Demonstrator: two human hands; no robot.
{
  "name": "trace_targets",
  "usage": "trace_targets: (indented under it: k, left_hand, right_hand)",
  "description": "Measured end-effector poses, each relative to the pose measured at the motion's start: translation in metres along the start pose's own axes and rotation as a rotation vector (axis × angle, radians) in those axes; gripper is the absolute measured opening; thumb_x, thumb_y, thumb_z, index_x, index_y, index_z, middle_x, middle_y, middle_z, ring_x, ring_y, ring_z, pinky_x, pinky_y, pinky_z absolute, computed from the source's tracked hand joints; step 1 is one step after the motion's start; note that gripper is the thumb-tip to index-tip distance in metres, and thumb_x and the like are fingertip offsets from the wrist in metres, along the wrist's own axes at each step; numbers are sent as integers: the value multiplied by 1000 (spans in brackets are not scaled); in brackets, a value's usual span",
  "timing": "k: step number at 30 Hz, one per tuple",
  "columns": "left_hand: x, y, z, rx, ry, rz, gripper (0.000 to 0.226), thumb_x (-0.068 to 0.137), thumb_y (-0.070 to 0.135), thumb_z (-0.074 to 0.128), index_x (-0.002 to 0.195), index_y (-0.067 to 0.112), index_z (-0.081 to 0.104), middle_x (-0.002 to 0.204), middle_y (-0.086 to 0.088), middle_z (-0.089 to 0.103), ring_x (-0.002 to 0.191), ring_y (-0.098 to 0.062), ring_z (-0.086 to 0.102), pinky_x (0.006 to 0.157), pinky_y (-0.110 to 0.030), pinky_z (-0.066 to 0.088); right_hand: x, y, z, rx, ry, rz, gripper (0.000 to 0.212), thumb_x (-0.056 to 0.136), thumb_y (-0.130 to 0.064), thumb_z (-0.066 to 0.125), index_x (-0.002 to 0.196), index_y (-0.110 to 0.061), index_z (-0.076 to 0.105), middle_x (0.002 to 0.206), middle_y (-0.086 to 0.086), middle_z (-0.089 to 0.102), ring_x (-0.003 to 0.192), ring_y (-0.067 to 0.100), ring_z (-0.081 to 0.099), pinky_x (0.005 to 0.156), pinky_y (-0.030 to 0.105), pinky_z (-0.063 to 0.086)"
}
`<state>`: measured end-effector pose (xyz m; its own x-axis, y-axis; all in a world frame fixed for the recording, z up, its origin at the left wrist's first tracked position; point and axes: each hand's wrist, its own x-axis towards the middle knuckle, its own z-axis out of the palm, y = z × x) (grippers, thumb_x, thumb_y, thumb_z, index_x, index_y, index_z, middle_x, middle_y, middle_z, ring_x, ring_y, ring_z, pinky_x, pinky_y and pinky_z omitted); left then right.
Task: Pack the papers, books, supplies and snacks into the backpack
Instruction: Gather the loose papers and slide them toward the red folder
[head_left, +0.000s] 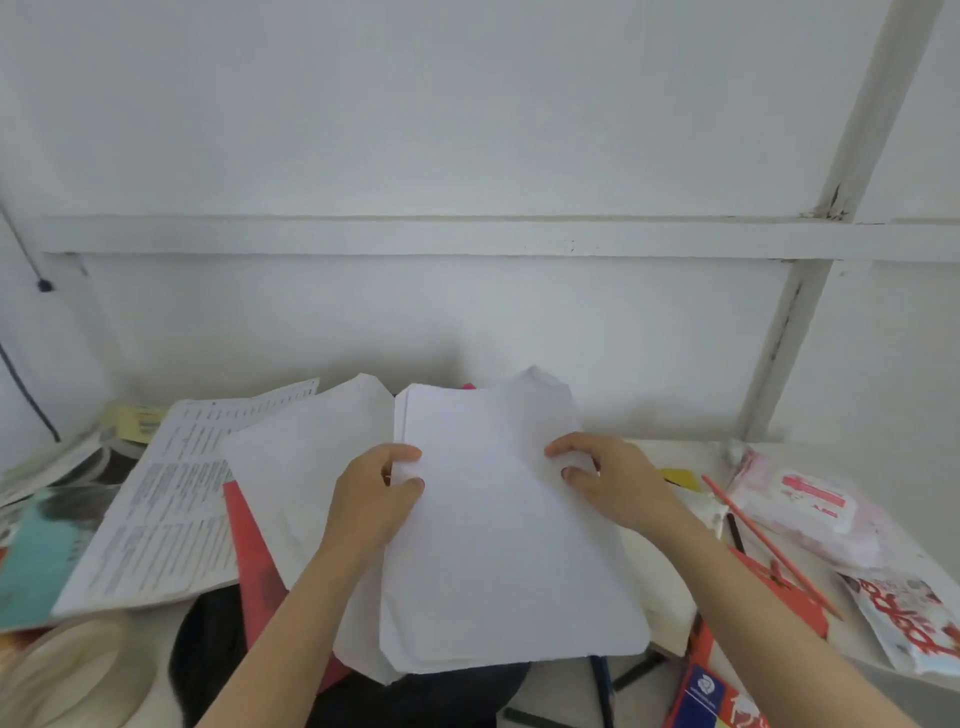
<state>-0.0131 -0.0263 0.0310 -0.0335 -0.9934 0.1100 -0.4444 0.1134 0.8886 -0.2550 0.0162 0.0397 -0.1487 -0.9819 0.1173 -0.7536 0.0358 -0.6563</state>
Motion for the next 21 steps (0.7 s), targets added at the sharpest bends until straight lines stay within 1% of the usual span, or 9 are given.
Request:
trace_targets:
  k: [2, 4, 7, 9, 11, 13, 16, 18, 21]
  left_hand:
    - [-7, -14, -3, 173, 62, -11, 30, 83, 13, 59, 108, 29, 61, 96, 16, 59, 94, -10, 53, 84, -24, 39]
    - [-13, -22, -6, 397, 145, -23, 29, 85, 23, 56, 113, 31, 59, 90, 16, 58, 95, -13, 52, 89, -30, 35]
    - [-20, -32, -7, 664, 131, -85, 33, 88, 37, 50, 121, 34, 53, 124, 5, 53, 123, -21, 40, 107, -44, 23]
    - [-21, -36, -6, 689, 80, -149, 33, 88, 40, 49, 121, 36, 51, 133, 5, 46, 131, -22, 30, 112, -50, 11]
    - [-17, -37, -5, 576, 52, -176, 27, 88, 39, 53, 115, 36, 54, 128, 6, 50, 130, -22, 35, 113, -50, 9]
    - [-14, -35, -5, 270, 69, -211, 15, 86, 32, 59, 101, 33, 59, 113, 6, 56, 122, -19, 46, 111, -44, 23]
    - [-10, -26, -5, -205, 119, -278, 9, 85, 16, 63, 90, 23, 62, 106, -1, 58, 106, -18, 54, 82, -29, 44]
    - [-9, -22, -8, -340, 135, -296, 15, 84, 8, 63, 93, 19, 59, 105, -6, 58, 94, -20, 56, 70, -26, 44]
    - [-8, -20, -11, -403, 76, -292, 26, 81, -2, 62, 93, 20, 58, 103, -8, 58, 92, -24, 59, 74, -32, 48]
  right_hand:
    - [1, 1, 13, -102, -77, 16, 32, 87, -19, 52, 115, -34, 58, 110, -6, 63, 93, 13, 57, 82, 28, 46]
    - [0, 1, 23, -120, -168, 40, 37, 88, -22, 52, 123, -34, 51, 106, -5, 58, 92, 16, 55, 80, 28, 45]
    - [1, -2, 33, -119, -192, 48, 40, 89, -24, 53, 128, -31, 48, 99, -6, 42, 89, 12, 44, 75, 24, 36]
    - [3, -3, 36, -113, -140, 62, 40, 88, -25, 56, 128, -29, 49, 97, -7, 41, 91, 11, 42, 76, 22, 33]
    - [4, -4, 37, -109, -103, 75, 39, 86, -26, 58, 125, -28, 52, 90, -11, 43, 90, 11, 44, 75, 22, 34]
    - [4, -3, 37, -99, -92, 73, 39, 84, -26, 60, 122, -28, 54, 89, -13, 46, 91, 11, 46, 73, 22, 35]
    - [5, -1, 37, -11, -105, 87, 38, 83, -23, 61, 120, -28, 56, 101, -11, 53, 94, 9, 47, 68, 17, 35]
    - [5, 2, 38, 70, -96, 106, 35, 82, -20, 63, 116, -29, 58, 111, -8, 54, 100, 8, 47, 76, 20, 34]
    - [6, 4, 39, 197, -33, 124, 29, 82, -16, 64, 108, -28, 62, 115, -9, 54, 103, 7, 49, 79, 20, 33]
